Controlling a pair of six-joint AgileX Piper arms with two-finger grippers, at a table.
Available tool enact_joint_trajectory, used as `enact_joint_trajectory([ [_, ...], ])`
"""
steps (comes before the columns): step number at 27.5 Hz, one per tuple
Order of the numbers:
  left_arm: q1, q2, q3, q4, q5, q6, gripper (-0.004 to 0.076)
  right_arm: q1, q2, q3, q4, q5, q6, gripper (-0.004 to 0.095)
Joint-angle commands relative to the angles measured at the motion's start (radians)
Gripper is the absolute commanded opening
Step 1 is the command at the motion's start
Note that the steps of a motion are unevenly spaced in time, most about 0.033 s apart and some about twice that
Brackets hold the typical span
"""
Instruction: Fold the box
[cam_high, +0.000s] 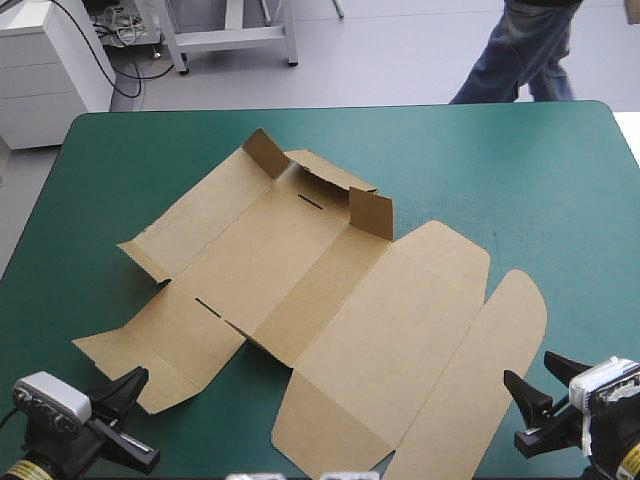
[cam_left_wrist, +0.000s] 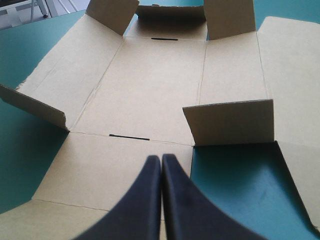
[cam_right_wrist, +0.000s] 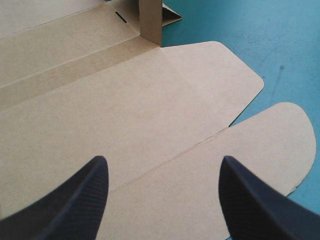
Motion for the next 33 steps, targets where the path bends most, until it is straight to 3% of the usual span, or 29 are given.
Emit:
enact_joint_trajectory([
  [1,-0.002,0.014,-0.021,-0.014,-0.079,-0.01,-0.0008,-0.003,0.071,-0.074,-0.018,-0.048,-0.003,0.0597],
  [18,-0.002,0.014,-0.021,-0.018,-0.081,-0.01,-0.0008,-0.003,0.806,-0.667,-0.059,0.072,-0.193,0.0597],
  [27,-0.002,0.014,-0.021,-0.018,-0.081,-0.01,-0.0008,-0.004,1.07,-0.92,-0.093,0.094,-0.238,0.059],
  [29,-0.002,0.014,-0.021,-0.018,-0.081,-0.01,-0.0008,-0.03,1.147,-1.004,-0.073,0.107,-0.268,0.0577],
  [33,-0.002,0.014,-0.021,-0.018,-0.081,-0.01,-0.0008,-0.138,1.325,-1.197,0.105,0.211,-0.458,0.0578],
])
